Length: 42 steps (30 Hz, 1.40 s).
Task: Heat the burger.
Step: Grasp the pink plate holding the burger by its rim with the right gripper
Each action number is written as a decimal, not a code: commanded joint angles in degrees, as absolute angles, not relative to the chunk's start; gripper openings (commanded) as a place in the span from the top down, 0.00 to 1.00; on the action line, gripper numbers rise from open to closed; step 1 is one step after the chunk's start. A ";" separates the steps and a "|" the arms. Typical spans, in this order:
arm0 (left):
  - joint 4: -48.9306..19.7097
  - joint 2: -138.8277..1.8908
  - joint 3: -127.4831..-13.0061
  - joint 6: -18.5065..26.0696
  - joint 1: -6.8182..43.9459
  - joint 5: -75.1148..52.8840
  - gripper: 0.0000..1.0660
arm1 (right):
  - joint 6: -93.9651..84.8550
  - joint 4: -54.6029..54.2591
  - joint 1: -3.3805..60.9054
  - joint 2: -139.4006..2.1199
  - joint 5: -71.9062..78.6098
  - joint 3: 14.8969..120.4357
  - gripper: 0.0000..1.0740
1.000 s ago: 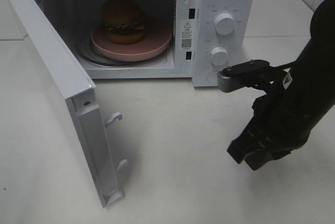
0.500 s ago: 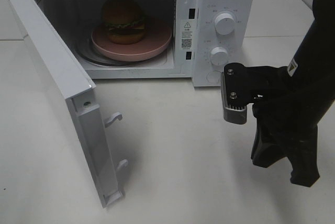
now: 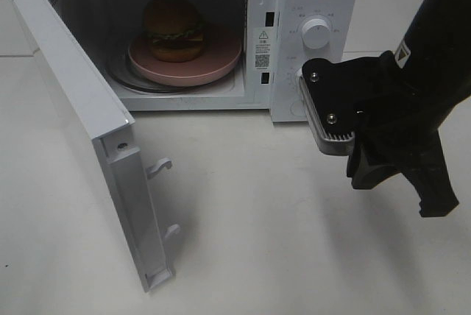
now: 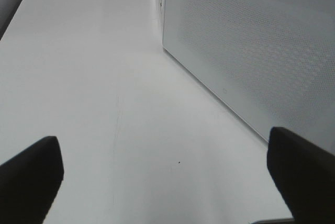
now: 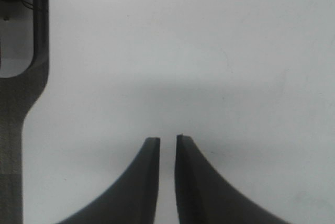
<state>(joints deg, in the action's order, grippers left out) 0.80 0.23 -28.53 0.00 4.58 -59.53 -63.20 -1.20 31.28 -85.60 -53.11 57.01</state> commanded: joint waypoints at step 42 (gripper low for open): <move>0.52 1.43 -28.42 0.00 4.47 -59.42 0.08 | -56.61 11.92 39.08 -94.42 -26.47 66.29 0.19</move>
<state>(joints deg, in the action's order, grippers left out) 0.80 0.23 -28.53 0.00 4.58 -59.53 -57.07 11.80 38.90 -92.76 -27.79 65.15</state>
